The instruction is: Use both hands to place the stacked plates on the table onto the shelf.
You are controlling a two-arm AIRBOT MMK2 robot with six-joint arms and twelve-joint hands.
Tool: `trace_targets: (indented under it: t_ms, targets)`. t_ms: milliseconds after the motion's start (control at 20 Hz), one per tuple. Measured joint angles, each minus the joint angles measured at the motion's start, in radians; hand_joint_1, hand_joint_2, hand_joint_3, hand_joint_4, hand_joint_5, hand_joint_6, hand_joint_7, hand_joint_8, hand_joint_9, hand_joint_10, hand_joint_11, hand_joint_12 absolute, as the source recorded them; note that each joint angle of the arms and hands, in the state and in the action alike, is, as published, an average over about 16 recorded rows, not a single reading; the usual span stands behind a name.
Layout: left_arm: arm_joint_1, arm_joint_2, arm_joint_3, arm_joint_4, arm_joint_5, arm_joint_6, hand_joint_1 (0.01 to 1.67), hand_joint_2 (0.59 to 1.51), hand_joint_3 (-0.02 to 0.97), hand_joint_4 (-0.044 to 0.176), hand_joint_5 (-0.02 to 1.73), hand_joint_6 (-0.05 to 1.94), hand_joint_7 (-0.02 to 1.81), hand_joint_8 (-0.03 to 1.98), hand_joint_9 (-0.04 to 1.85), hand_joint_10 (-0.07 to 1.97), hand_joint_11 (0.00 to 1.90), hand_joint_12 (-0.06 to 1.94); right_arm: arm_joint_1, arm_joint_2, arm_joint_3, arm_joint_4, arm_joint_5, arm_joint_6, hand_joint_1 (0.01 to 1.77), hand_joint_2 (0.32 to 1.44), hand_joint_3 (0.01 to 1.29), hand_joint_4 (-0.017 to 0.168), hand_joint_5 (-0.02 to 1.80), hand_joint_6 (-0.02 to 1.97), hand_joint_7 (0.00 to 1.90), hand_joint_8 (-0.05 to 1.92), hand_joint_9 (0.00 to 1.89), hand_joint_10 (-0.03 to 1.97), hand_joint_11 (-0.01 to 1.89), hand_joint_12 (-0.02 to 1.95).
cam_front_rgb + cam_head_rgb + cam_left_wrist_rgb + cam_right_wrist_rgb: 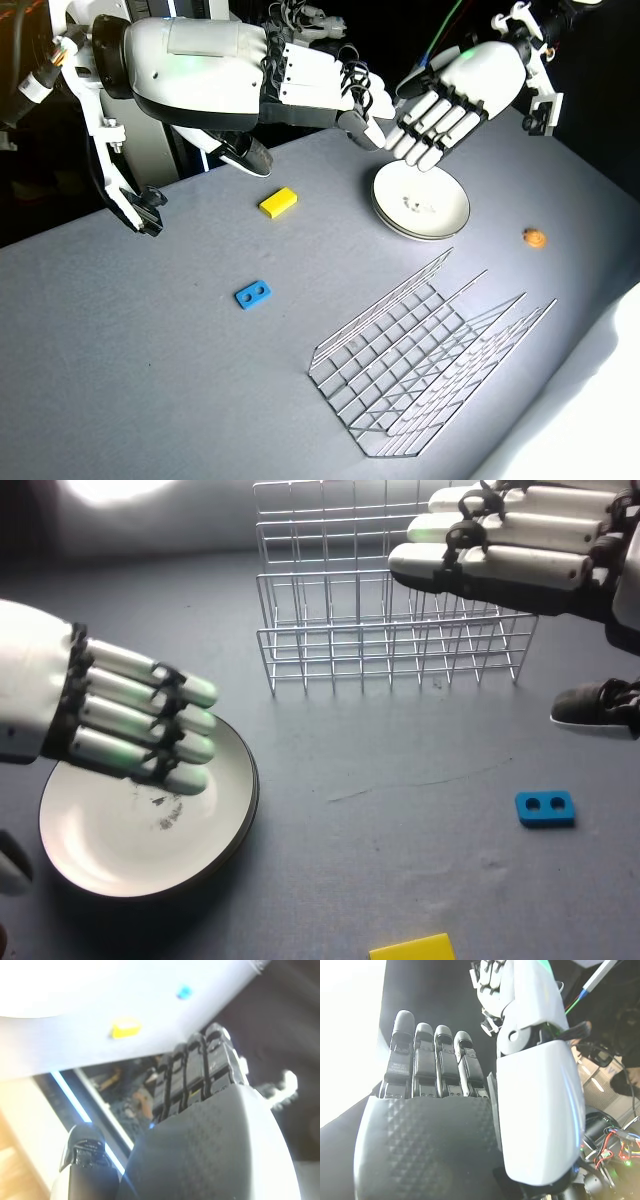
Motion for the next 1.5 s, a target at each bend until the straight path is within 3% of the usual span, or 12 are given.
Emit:
trace_targets:
  t_ms: [150, 750, 1200, 1500]
  targets:
    - [0.053, -0.014, 0.052, 0.01, -0.02, 0.014, 0.02, 1.14, 0.02, -0.004, 0.12, 0.01, 0.09, 0.01, 0.06, 0.01, 0.02, 0.01, 0.0, -0.004, 0.0, -0.019, -0.021, -0.001, 1.32, 0.92, 0.02, 0.006, 0.14, 0.02, 0.14, 0.01, 0.14, 0.01, 0.02, 0.62]
    - [0.234, -0.096, 0.252, 0.014, -0.074, 0.076, 0.02, 1.133, 0.018, -0.004, 0.13, 0.01, 0.11, 0.01, 0.08, 0.01, 0.04, 0.02, 0.0, -0.017, 0.001, -0.08, -0.094, -0.007, 1.28, 0.92, 0.02, 0.004, 0.2, 0.02, 0.2, 0.01, 0.19, 0.01, 0.02, 0.68]
    - [0.313, -0.151, 0.346, 0.008, -0.082, 0.092, 0.02, 1.137, 0.018, -0.005, 0.13, 0.01, 0.12, 0.01, 0.09, 0.01, 0.04, 0.02, 0.001, -0.021, 0.001, -0.08, -0.102, -0.013, 1.25, 0.95, 0.02, 0.004, 0.21, 0.02, 0.21, 0.01, 0.2, 0.01, 0.02, 0.69]
    - [0.337, -0.175, 0.382, 0.009, -0.08, 0.092, 0.02, 1.14, 0.018, -0.003, 0.1, 0.0, 0.09, 0.01, 0.07, 0.01, 0.02, 0.01, 0.001, -0.034, 0.001, -0.079, -0.116, -0.036, 1.25, 0.99, 0.02, 0.004, 0.2, 0.02, 0.21, 0.01, 0.19, 0.01, 0.02, 0.66]
